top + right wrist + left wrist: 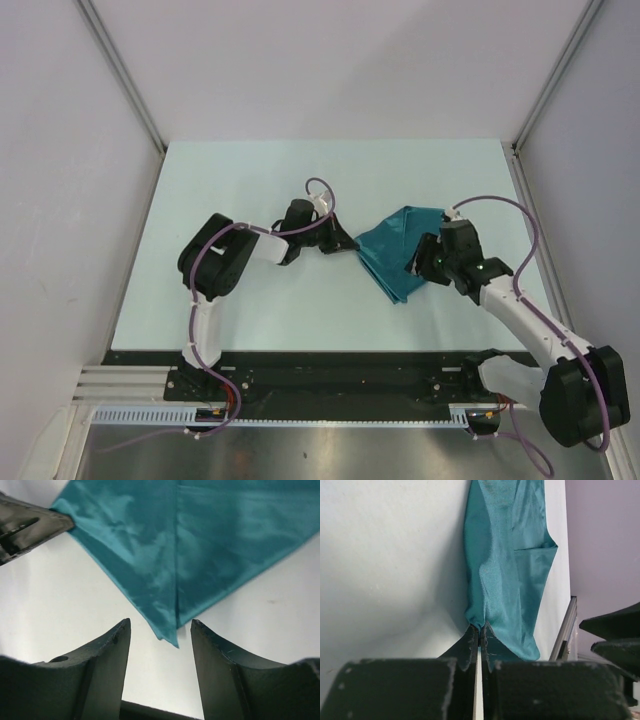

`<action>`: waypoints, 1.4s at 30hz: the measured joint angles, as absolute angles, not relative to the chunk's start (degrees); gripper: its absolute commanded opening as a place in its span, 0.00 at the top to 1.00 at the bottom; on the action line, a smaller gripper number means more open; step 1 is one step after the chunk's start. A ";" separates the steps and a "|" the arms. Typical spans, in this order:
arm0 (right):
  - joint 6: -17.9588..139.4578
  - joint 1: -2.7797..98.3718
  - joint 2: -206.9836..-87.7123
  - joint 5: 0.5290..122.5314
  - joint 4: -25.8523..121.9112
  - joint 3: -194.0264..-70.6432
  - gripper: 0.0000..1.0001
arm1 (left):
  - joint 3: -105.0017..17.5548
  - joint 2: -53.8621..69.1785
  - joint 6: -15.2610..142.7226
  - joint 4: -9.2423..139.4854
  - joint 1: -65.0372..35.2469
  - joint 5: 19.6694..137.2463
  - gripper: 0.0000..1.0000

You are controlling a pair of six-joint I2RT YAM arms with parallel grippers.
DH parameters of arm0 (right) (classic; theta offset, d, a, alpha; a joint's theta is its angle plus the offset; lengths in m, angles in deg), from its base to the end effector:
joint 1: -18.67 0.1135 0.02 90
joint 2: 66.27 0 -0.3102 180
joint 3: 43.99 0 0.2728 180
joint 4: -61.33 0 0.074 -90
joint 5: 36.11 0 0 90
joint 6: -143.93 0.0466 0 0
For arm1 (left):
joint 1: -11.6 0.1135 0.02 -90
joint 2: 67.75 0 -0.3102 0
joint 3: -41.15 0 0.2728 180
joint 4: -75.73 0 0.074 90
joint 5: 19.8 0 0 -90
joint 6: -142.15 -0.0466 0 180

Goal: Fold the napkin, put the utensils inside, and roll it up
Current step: Fold the napkin, then roll the napkin with the utensil

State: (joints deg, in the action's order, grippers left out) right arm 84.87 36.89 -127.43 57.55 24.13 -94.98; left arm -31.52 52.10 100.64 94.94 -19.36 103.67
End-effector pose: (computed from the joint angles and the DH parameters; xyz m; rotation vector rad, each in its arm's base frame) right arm 0.2085 0.0718 0.2484 0.2410 2.4380 0.4688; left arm 0.3808 -0.2584 0.1295 0.0596 2.3038 -1.3958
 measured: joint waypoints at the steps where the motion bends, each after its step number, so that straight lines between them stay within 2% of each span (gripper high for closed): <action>1: 84.35 38.46 -128.07 56.11 24.64 -95.75 0.44 | -31.54 52.10 100.86 94.94 -19.36 103.69 1.00; 9: 78.82 53.41 -144.20 44.24 30.17 -106.24 0.45 | -31.69 52.10 103.29 94.96 -19.36 103.87 1.00; 12: 77.09 57.43 -150.23 40.68 32.13 -109.58 0.51 | -31.74 52.13 103.81 94.94 -19.27 103.91 1.00; 18: 73.31 62.57 -159.67 34.75 34.87 -113.12 0.52 | -31.78 52.17 104.68 94.94 -19.05 104.30 1.00; 28: 70.45 66.50 -166.99 25.35 36.48 -115.35 0.52 | -31.78 52.26 104.75 94.94 -18.66 104.98 1.00; 38: 69.42 70.15 -171.98 15.30 36.16 -117.71 0.63 | -31.78 52.39 104.84 94.59 -18.33 105.16 1.00; 42: 69.40 71.27 -172.92 12.50 34.98 -117.71 0.64 | -31.80 52.39 104.95 94.59 -18.31 105.35 1.00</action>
State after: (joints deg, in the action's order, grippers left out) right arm 69.40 71.27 -172.92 12.50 34.98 -117.71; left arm -31.80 52.39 104.95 94.59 -18.31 105.35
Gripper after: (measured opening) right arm 0.369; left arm 0.011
